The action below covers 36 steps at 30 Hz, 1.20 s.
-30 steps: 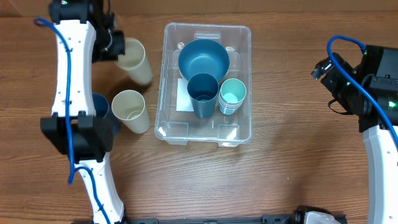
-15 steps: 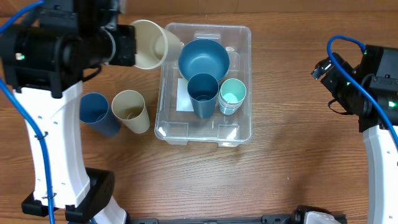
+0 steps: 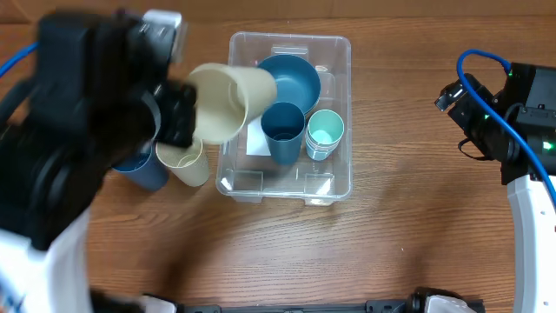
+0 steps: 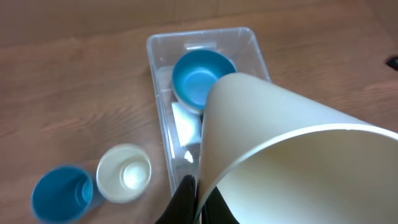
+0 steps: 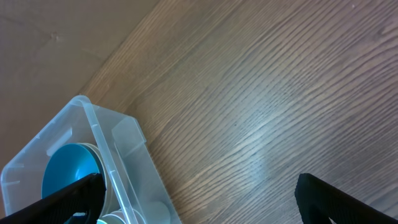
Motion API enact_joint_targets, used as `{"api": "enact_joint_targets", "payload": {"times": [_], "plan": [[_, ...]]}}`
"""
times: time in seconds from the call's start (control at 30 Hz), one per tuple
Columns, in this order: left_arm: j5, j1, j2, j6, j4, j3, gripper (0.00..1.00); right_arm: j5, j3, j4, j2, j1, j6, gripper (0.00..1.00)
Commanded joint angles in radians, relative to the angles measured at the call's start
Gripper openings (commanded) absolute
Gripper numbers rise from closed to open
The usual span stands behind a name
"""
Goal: Pack container
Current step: 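Carry the cream cup into the bin's near-left corner and release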
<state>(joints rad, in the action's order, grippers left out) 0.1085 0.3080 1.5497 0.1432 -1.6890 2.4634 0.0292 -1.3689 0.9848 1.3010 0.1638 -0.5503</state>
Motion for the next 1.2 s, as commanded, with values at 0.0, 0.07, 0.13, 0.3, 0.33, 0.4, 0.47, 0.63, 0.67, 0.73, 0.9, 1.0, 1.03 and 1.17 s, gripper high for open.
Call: {"api": "enact_joint_targets", "payload": {"times": [0.0, 0.07, 0.13, 0.3, 0.33, 0.4, 0.47, 0.63, 0.67, 0.73, 0.9, 1.0, 1.03, 1.17], "plan": [[0.0, 0.008, -0.111, 0.018, -0.001, -0.225, 0.04, -0.001, -0.012, -0.006, 0.001, 0.002, -0.004, 1.0], [0.02, 0.008, -0.137, 0.017, -0.001, -0.331, 0.04, -0.001, -0.011, -0.006, 0.001, 0.002, -0.004, 1.0], [0.019, 0.008, -0.14, 0.013, 0.0, -0.428, 0.04, -0.001, -0.011, -0.006, 0.001, 0.002, -0.004, 1.0], [-0.002, 0.052, -0.136, 0.001, 0.129, -0.629, 0.04, -0.001, -0.011, -0.006, 0.001, 0.002, -0.004, 1.0], [-0.031, 0.068, -0.136, 0.023, 0.16, -0.66, 0.04, -0.001, -0.011, -0.006, 0.001, 0.002, -0.004, 1.0], [-0.041, 0.086, -0.132, 0.038, 0.188, -0.694, 0.04, -0.001, -0.012, -0.006, 0.001, 0.002, -0.004, 1.0], [-0.043, 0.105, -0.13, 0.04, 0.222, -0.732, 0.04, -0.001, -0.011, -0.006, 0.001, 0.002, -0.004, 1.0], [-0.124, 0.148, -0.13, 0.071, 0.311, -0.831, 0.04, -0.001, -0.011, -0.006, 0.001, 0.002, -0.004, 1.0], [-0.14, 0.158, -0.13, 0.083, 0.343, -0.86, 0.04, -0.001, -0.011, -0.006, 0.001, 0.002, -0.004, 1.0], [-0.145, 0.166, -0.129, 0.104, 0.415, -0.923, 0.04, -0.001, -0.011, -0.006, 0.001, 0.002, -0.004, 1.0], [-0.145, 0.166, -0.11, 0.127, 0.514, -1.027, 0.04, -0.001, -0.011, -0.006, 0.001, 0.002, -0.004, 1.0], [-0.146, 0.166, -0.094, 0.127, 0.579, -1.078, 0.04, -0.001, -0.011, -0.006, 0.001, 0.002, -0.004, 1.0], [-0.146, 0.166, -0.079, 0.135, 0.607, -1.099, 0.04, -0.001, -0.012, -0.006, 0.001, 0.002, -0.004, 1.0], [-0.146, 0.166, 0.001, 0.134, 0.637, -1.109, 0.04, -0.001, -0.011, -0.006, 0.001, 0.002, -0.004, 1.0]]}}
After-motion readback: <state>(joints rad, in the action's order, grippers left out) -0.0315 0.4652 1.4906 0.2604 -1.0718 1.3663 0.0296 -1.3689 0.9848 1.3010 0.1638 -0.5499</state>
